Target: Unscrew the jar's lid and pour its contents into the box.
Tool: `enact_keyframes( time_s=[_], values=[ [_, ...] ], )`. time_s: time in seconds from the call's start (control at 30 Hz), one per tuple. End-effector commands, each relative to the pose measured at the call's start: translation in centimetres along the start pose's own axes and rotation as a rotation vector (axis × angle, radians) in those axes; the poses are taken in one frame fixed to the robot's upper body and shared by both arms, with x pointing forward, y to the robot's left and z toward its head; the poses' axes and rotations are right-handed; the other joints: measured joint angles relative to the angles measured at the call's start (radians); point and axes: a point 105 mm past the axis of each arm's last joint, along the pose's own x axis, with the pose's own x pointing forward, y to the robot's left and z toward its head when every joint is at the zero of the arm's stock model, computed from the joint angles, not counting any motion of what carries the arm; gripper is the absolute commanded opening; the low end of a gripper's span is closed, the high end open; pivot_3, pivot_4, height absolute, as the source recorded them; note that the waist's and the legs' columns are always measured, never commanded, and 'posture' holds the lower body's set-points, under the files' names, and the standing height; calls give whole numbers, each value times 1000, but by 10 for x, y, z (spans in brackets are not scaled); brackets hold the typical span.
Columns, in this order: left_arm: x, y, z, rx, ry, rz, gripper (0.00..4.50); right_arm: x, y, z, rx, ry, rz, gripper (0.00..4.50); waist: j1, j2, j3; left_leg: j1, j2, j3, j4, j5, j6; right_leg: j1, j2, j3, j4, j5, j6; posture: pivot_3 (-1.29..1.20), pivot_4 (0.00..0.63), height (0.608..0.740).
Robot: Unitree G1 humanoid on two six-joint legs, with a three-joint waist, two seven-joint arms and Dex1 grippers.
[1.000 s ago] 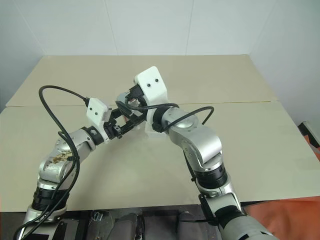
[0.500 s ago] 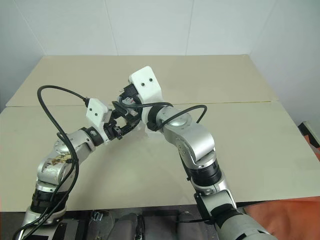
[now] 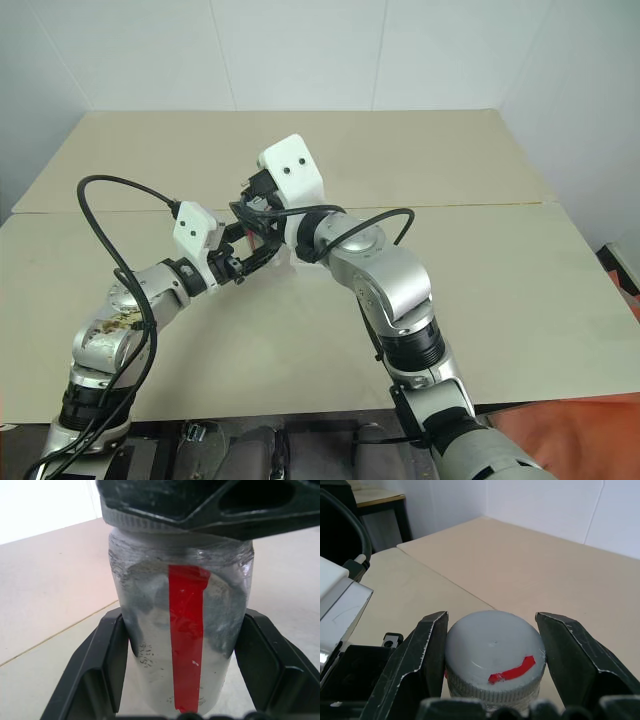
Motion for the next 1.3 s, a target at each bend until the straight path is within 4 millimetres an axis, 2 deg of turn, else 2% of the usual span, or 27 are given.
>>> enact_keyframes(
  time_s=[0.03, 0.17, 0.3, 0.57, 0.87, 1.23, 1.3],
  values=[
    [-2, -2, 21, 60, -93, -32, 2766, -5, 3, 10, -21, -33, 64, 2743, 0, 0, 0, 0, 0, 0, 0, 0, 0, 0, 0, 0, 0, 0, 0, 0, 150, 740],
    [-5, -5, 33, 77, -179, -91, 2766, -13, 8, 11, -20, -50, 177, 2743, 1, 0, 0, 0, 0, 0, 0, 0, 0, 0, 0, 0, -1, 0, 0, 0, 150, 740],
    [-12, -11, 37, 125, -203, -198, 2766, -28, 13, 10, -24, -84, 371, 2743, 1, 0, 0, 0, 0, 0, 0, 0, 0, 0, 0, 0, -1, 0, 0, 0, 150, 740],
    [-35, -38, 54, 154, -278, -524, 2766, -55, 18, 4, -92, -93, 717, 2743, -2, 0, 0, 1, 0, 1, 0, 0, 1, 0, 0, 0, -2, 0, 0, 0, 150, 740],
    [-50, -62, 57, 206, -252, -779, 2766, -74, 19, 2, -138, -69, 1020, 2743, 2, 0, 0, 1, 0, 1, 0, 0, 1, 1, 0, 0, -2, 0, 0, 0, 150, 740],
    [-48, -64, 58, 216, -254, -801, 2766, -75, 16, 1, -144, -68, 1045, 2743, 3, 0, 0, 1, 0, 1, 0, 0, 1, 0, 0, 0, -1, 0, 0, 0, 150, 740],
    [-47, -61, 58, 214, -251, -779, 2766, -75, 14, 1, -141, -74, 1021, 3475, 3, 0, 0, 1, 0, 1, 0, 0, 1, 1, 0, 0, -1, 0, 0, 0, 150, 740]
  ],
)
